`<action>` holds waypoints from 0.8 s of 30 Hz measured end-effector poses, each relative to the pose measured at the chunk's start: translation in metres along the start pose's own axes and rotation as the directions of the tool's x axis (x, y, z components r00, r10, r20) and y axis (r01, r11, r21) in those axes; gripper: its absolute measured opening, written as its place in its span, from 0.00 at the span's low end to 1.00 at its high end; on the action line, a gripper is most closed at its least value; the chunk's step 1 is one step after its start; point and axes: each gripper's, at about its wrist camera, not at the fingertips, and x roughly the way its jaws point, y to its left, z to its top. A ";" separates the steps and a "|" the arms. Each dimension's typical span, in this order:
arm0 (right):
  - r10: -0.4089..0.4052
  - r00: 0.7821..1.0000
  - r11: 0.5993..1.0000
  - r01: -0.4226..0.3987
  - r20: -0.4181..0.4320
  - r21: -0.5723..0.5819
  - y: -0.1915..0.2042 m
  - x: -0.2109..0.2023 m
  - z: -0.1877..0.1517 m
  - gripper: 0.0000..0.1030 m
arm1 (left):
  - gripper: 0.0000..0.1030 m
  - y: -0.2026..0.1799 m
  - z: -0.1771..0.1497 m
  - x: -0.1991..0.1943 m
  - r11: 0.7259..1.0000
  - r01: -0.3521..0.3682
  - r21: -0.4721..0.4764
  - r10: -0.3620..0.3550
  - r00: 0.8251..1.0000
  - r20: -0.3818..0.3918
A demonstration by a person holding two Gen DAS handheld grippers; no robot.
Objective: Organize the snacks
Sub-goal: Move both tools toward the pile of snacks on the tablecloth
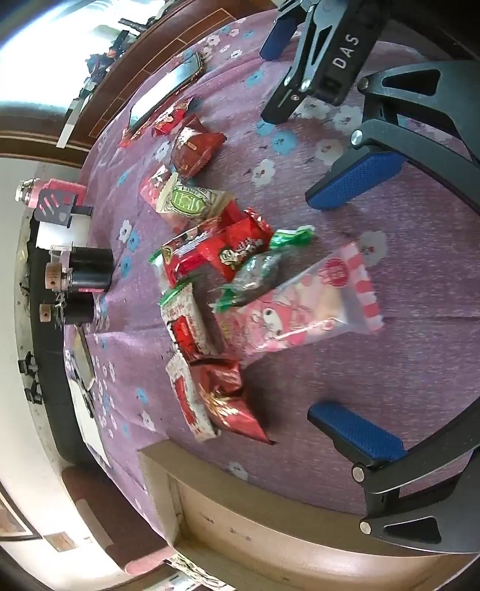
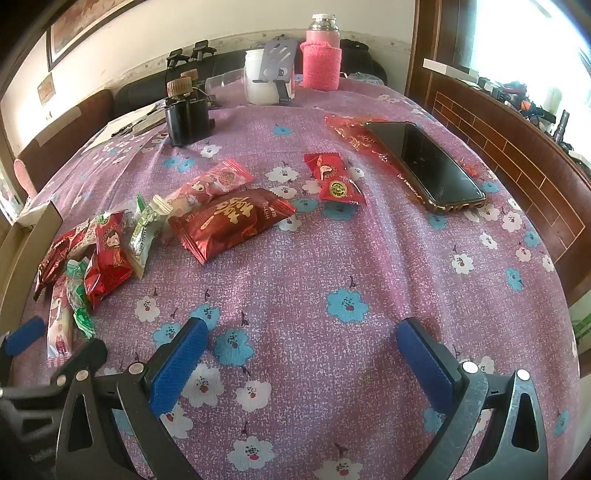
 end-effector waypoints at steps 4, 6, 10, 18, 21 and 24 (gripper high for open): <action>0.000 1.000 1.000 0.000 0.000 0.000 0.000 0.000 0.000 1.00 | 1.00 0.001 0.001 -0.001 1.000 0.013 0.014 -0.013 1.000 -0.026; 0.000 1.000 1.000 0.000 0.000 0.000 0.000 0.000 0.000 1.00 | 1.00 0.001 -0.001 -0.002 0.999 0.032 0.042 -0.030 0.998 -0.047; 0.000 1.000 1.000 0.000 0.000 0.000 0.000 0.000 0.000 1.00 | 1.00 0.013 -0.003 -0.011 0.989 0.132 0.064 -0.127 0.989 -0.079; 0.000 1.000 1.000 0.000 0.000 0.000 0.000 0.000 0.000 1.00 | 0.99 0.088 0.019 -0.017 0.946 0.294 -0.135 -0.295 0.955 0.016; 0.000 1.000 1.000 0.000 0.000 0.000 0.000 0.000 0.000 1.00 | 0.99 0.109 0.028 -0.017 0.948 0.271 -0.169 -0.268 0.963 0.037; 0.000 1.000 1.000 0.000 -0.001 0.000 0.000 0.000 0.000 1.00 | 0.99 0.122 0.031 -0.027 0.952 0.243 -0.185 -0.231 0.969 0.083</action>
